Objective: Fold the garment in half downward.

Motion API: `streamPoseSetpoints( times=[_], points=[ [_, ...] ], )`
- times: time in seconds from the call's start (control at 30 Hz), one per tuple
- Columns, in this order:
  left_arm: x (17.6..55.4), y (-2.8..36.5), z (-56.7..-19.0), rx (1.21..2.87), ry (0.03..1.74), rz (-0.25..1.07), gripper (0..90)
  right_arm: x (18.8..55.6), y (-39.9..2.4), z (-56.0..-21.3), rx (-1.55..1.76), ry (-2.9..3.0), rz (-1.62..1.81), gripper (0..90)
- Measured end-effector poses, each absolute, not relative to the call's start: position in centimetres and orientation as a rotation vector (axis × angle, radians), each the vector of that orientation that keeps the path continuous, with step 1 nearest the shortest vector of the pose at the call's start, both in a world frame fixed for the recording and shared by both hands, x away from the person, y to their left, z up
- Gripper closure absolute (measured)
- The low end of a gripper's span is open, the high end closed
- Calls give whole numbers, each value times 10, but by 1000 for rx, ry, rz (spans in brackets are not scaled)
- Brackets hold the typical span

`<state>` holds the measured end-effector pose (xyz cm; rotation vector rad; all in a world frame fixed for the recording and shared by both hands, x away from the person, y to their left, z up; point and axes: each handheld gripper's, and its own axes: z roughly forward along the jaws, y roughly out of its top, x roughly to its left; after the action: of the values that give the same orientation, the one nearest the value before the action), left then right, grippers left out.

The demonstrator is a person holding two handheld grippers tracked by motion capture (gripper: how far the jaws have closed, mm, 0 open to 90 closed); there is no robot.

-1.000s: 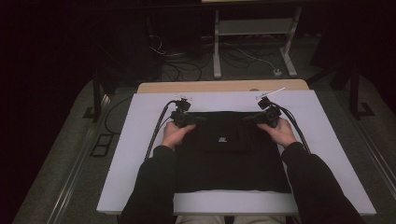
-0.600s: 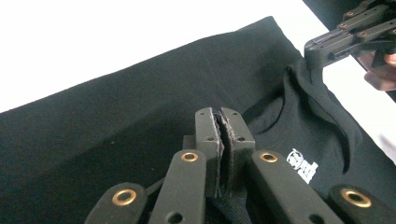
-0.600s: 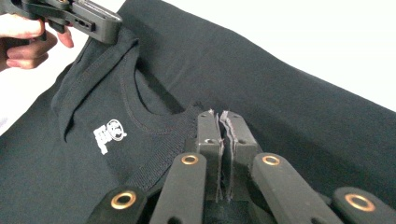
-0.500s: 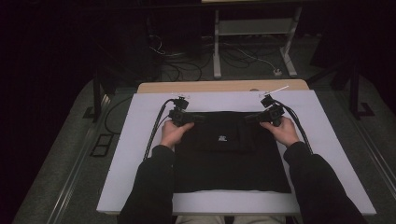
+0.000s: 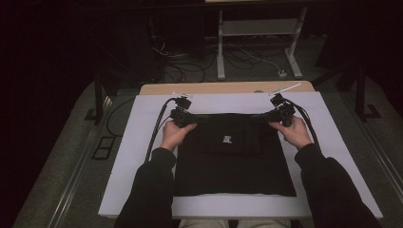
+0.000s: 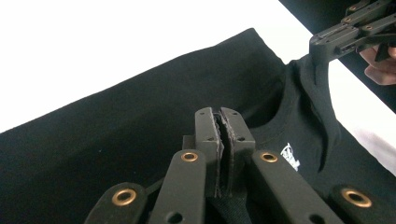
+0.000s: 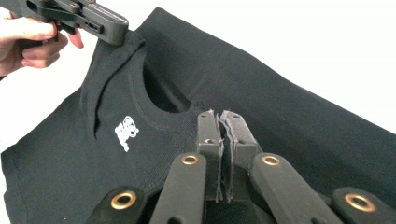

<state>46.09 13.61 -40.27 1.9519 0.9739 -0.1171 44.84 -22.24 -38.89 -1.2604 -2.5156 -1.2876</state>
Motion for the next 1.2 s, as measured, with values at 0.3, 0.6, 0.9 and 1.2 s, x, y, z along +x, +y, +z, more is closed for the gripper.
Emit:
streamPoseSetpoints(
  times=[0.3,0.6,0.9,1.2],
  points=[
    [451,137,-389,1938,949,-106,855,439,-225,-377,-1227,-2506,-1310,852],
    [442,141,-382,1948,922,-91,854,430,-227,-369,-1202,-2529,-1314,851],
    [428,148,-382,1947,910,-75,853,418,-232,-368,-1180,-2493,-1358,852],
    [412,150,-379,1943,899,-51,851,404,-233,-368,-1143,-2478,-1383,851]
  ],
)
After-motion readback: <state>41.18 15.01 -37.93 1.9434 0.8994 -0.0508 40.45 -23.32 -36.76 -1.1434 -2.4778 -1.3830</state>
